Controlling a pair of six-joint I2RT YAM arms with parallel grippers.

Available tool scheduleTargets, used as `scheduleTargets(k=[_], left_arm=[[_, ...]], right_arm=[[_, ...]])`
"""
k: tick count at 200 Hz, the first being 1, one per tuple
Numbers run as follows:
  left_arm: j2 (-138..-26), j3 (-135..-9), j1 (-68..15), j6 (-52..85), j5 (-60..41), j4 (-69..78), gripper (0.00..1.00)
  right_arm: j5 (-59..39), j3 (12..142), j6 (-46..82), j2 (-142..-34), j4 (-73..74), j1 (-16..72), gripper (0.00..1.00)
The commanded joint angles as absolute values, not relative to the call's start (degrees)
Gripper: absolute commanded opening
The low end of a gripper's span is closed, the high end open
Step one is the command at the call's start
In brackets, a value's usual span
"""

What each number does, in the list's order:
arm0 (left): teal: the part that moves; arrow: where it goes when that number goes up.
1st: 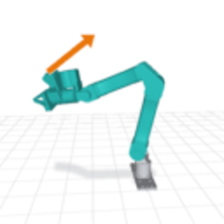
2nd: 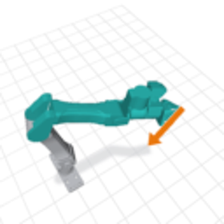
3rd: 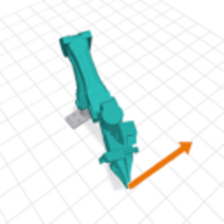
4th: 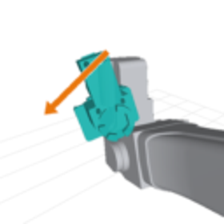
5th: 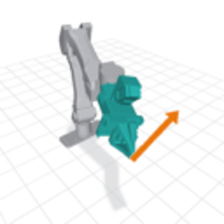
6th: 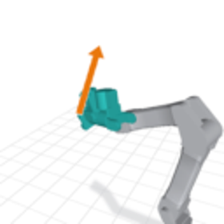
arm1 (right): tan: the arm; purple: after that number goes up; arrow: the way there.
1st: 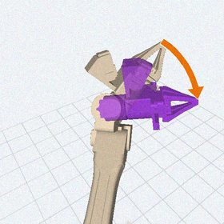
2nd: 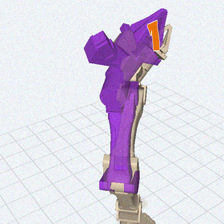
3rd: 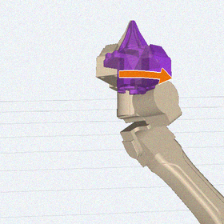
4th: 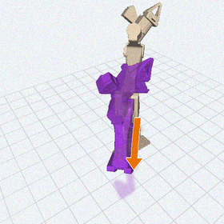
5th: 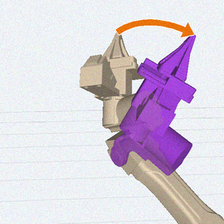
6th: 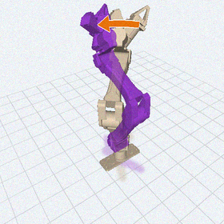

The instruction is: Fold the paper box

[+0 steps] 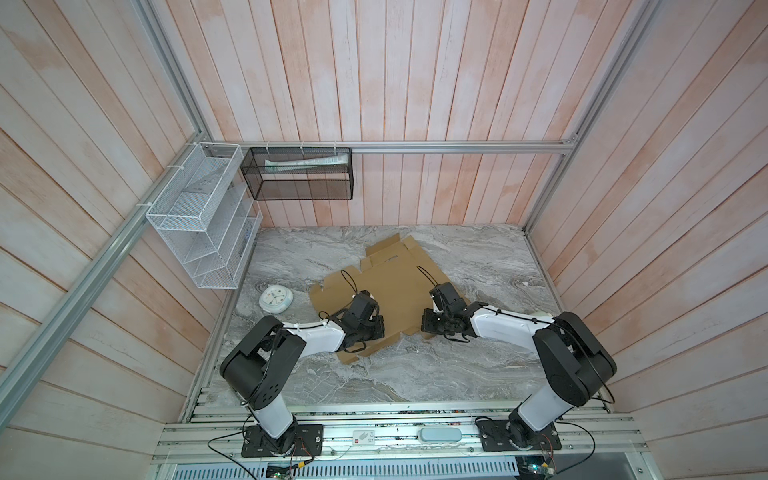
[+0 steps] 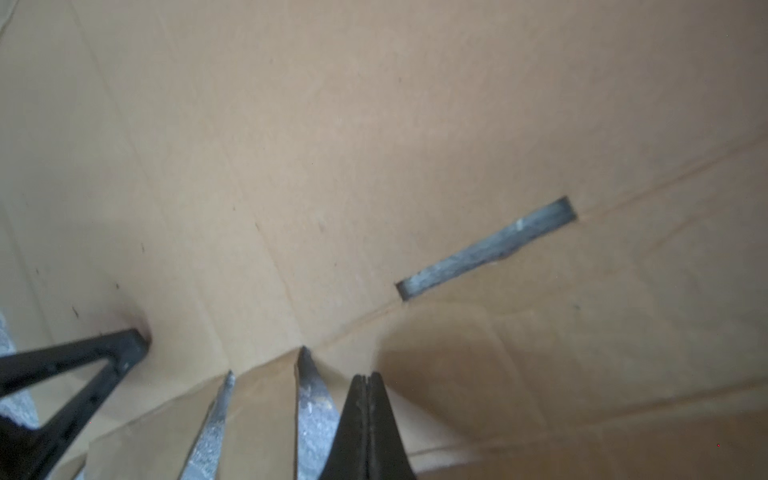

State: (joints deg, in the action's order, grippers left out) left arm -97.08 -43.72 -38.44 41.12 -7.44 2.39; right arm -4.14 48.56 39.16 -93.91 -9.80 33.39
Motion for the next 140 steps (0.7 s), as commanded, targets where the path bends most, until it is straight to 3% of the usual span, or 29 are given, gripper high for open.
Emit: scheduleTargets(k=[1,65,140], left_arm=[[-97.6,-43.4,-40.2,44.2,-7.3,0.1,0.0],[-85.8,-50.1,-36.9,38.6,-1.9,-10.7,0.0],[-87.5,-50.5,-25.0,31.9,-3.1,-12.8,0.0]], right_arm=[[-3.6,48.8,36.7,-94.2,-8.9,30.0,0.0],[-3.0,55.0,31.8,-91.4,-14.7,28.4,0.0],[-1.8,56.1,38.3,-89.1,-13.6,42.0,0.0]])
